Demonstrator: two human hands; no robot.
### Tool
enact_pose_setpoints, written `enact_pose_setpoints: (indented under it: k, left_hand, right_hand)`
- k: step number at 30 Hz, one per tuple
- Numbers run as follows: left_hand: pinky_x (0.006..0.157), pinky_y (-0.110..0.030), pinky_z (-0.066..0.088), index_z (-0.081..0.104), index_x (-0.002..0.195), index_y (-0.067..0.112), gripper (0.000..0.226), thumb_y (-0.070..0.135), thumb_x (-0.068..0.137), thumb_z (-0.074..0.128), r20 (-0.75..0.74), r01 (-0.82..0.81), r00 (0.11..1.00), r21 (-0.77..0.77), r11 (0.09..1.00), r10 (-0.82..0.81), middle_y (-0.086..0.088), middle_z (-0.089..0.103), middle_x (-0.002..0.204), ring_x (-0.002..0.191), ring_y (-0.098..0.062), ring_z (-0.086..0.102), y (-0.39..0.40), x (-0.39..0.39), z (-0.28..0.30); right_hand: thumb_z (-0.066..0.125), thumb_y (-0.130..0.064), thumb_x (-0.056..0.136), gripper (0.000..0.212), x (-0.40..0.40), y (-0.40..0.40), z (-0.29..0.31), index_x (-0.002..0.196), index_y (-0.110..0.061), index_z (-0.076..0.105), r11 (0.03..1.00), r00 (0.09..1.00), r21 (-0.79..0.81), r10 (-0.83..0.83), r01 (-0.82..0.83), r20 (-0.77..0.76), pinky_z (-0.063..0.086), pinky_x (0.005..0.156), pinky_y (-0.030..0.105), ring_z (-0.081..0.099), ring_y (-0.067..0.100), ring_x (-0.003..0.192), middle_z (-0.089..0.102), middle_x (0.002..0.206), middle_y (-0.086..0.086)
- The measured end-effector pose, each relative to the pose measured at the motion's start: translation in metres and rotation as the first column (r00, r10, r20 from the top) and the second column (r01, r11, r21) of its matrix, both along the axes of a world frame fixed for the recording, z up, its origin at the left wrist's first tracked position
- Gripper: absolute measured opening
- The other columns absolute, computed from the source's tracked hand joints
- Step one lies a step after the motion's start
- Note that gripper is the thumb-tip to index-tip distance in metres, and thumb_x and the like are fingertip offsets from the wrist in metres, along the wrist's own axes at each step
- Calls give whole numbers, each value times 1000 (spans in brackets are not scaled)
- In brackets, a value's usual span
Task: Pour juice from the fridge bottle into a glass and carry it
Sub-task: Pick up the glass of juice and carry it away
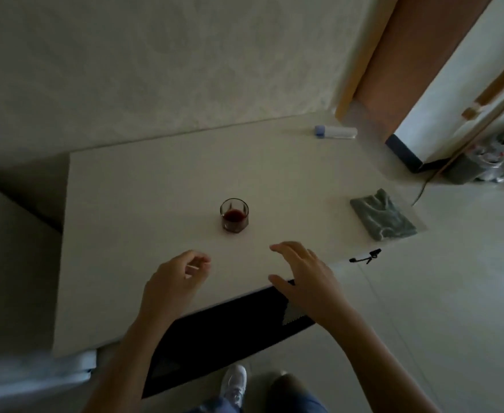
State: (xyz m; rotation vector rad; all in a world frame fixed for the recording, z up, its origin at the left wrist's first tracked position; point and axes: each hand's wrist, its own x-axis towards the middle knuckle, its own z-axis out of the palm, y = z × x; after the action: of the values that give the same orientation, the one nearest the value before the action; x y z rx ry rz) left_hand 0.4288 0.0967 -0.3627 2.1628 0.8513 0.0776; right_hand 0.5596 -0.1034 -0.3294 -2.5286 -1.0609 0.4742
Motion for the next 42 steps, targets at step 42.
enact_pose_setpoints:
  k: [42]
  left_hand:
    - [68,-17,43,64,99,34,25,45,84,46,-51,-345,936,73,936,349,21,67,97,87,2,62,41,4,-46]
  right_hand:
    - [72,-40,73,66,109,165,-79,130,-30,42,951,953,-61,301,-302,-25,45,80,33,58,27,102,47,129,1]
